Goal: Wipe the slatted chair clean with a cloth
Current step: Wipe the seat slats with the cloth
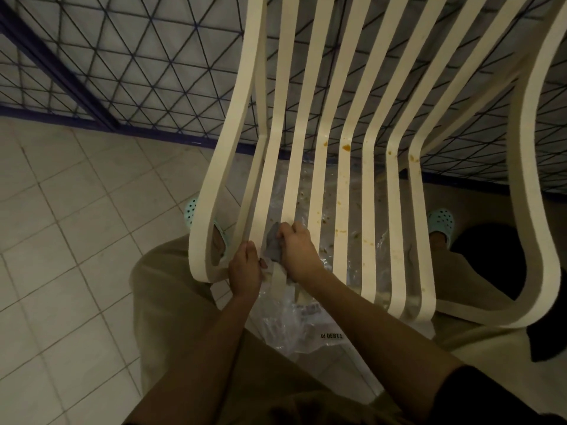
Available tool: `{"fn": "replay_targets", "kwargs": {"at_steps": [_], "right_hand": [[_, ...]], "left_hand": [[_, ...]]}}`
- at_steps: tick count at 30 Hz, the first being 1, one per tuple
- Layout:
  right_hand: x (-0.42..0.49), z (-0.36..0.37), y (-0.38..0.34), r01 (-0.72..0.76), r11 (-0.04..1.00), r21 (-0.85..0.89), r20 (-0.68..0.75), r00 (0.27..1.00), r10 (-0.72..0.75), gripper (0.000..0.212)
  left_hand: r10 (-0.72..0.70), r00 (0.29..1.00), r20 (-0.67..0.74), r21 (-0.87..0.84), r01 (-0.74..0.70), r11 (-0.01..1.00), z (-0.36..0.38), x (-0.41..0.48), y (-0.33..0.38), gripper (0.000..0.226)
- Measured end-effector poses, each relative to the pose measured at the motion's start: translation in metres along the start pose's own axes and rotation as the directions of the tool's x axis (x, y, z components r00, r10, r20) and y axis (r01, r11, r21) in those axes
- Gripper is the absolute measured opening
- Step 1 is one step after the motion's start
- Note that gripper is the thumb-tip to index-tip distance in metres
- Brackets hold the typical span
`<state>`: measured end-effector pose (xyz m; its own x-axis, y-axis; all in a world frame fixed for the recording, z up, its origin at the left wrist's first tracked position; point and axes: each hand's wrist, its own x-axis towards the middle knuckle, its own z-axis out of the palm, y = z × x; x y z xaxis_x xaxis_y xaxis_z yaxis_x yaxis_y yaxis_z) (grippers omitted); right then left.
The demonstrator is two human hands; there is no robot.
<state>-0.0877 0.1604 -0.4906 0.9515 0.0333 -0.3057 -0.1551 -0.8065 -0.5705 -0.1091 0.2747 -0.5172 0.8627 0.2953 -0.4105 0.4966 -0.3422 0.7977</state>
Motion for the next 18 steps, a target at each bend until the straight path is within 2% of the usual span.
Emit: {"fn": "replay_targets", "kwargs": {"at_steps": [6, 13, 15, 16, 17, 18], "right_hand": [[-0.019, 0.018, 0.005, 0.008, 0.996, -0.086, 0.030, 1.000, -0.006, 0.052], [-0.058, 0.035, 0.014, 0.137, 0.990, 0.009, -0.009, 0.991, -0.137, 0.035], [-0.059, 0.031, 0.016, 0.112, 0.983, 0.146, -0.045, 0.993, -0.107, 0.020], [-0.056, 0.026, 0.016, 0.060, 0.962, 0.266, -0.063, 0.997, -0.045, 0.012], [-0.052, 0.018, 0.016, -0.026, 0.917, 0.398, -0.049, 0.998, 0.050, 0.010], [-0.050, 0.010, 0.015, -0.118, 0.829, 0.546, -0.002, 0.990, 0.142, 0.011]], "left_hand": [[-0.015, 0.999, -0.039, 0.033, 0.016, 0.999, 0.000, 0.002, 0.000, 0.031], [-0.115, 0.993, 0.002, -0.090, 0.115, 0.989, 0.001, 0.009, -0.004, 0.031], [-0.136, 0.990, 0.035, -0.142, 0.139, 0.980, -0.002, 0.012, 0.000, 0.028], [-0.140, 0.989, 0.052, -0.145, 0.146, 0.979, -0.004, 0.013, 0.002, 0.023], [-0.130, 0.989, 0.067, -0.138, 0.138, 0.981, -0.006, 0.014, 0.005, 0.021], [-0.087, 0.994, 0.072, -0.104, 0.095, 0.990, -0.009, 0.010, 0.010, 0.026]]}}
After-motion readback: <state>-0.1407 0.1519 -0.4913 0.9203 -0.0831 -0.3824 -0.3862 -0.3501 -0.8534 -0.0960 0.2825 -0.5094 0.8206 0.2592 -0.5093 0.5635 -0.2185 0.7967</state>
